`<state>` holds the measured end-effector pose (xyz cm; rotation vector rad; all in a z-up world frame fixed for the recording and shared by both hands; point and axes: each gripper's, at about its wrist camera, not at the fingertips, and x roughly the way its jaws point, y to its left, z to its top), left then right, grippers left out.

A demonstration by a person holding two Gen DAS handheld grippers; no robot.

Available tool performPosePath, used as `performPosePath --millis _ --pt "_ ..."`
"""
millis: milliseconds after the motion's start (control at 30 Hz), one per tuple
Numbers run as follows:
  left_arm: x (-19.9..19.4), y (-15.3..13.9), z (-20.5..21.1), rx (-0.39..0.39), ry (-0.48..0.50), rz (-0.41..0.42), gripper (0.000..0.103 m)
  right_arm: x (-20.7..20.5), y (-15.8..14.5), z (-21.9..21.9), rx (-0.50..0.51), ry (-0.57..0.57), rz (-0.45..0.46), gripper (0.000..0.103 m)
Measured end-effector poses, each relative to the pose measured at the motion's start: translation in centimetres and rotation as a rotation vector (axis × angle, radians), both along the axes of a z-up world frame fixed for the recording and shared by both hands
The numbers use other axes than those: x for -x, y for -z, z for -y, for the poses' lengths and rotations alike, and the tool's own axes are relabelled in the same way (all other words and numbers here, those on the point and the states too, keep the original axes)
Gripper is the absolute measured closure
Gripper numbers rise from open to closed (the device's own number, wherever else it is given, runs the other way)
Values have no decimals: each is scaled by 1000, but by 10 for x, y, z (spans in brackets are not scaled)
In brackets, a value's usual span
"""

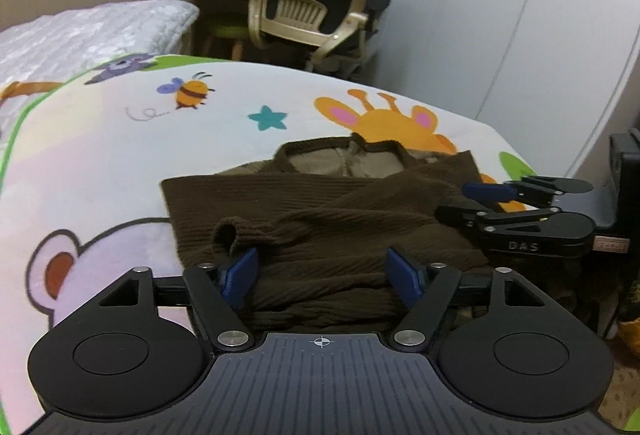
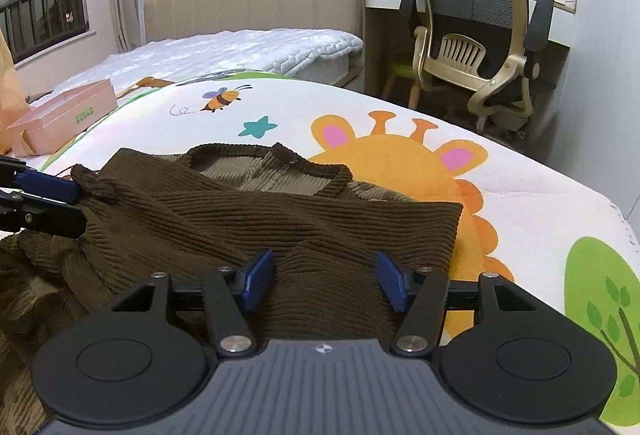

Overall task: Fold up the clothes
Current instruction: 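Grasp the garment hem with the left gripper while the right gripper grasps beside it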

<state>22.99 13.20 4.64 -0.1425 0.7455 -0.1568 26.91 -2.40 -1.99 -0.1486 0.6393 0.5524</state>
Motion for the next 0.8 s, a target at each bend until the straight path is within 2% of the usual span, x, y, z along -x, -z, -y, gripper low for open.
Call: performPosePath --millis 67,133,167,200,233,267,333,400,500,533,567,633,667,733,800 --pt "0 2 -2 -18 -34 -1 20 0 0 0 -7 3 1 43" --pt "-2 7 -5 -18 -55 -16 26 -1 -2 1 -12 8 -1 42" --pt "-3 10 -5 -15 -44 -20 40 -1 -3 1 -14 12 -1 42" --pt "-5 13 -4 -13 -32 -23 49 -1 -6 1 -15 16 1 42" --pt "-6 13 -3 -26 -21 -9 72 1 -12 4 -29 24 23 42" --pt "-6 9 -1 -43 -10 27 82 2 -19 7 -44 32 46 42" --pt "-1 -6 -2 -50 2 119 83 7 -36 14 -80 46 104 42" --pt "9 -27 -3 -69 4 245 83 9 -48 13 -75 46 153 42" --pt "9 -30 -4 -114 15 287 78 8 -55 4 -24 26 189 42" --pt "8 -31 -4 -129 18 301 69 6 -47 -2 17 15 164 42" --pt "2 -20 -7 -136 11 245 63 2 -35 -9 72 0 129 42" --pt "-11 7 -16 -152 -21 103 61 -2 -15 -17 155 -20 91 42" --pt "-14 18 -23 -145 -41 45 53 -3 -5 -18 189 -30 79 41" --pt "-13 20 -39 -102 -81 10 35 -8 -14 -11 147 -31 52 39" --pt "-12 12 -52 -73 -109 9 28 -20 -29 4 53 16 10 37"
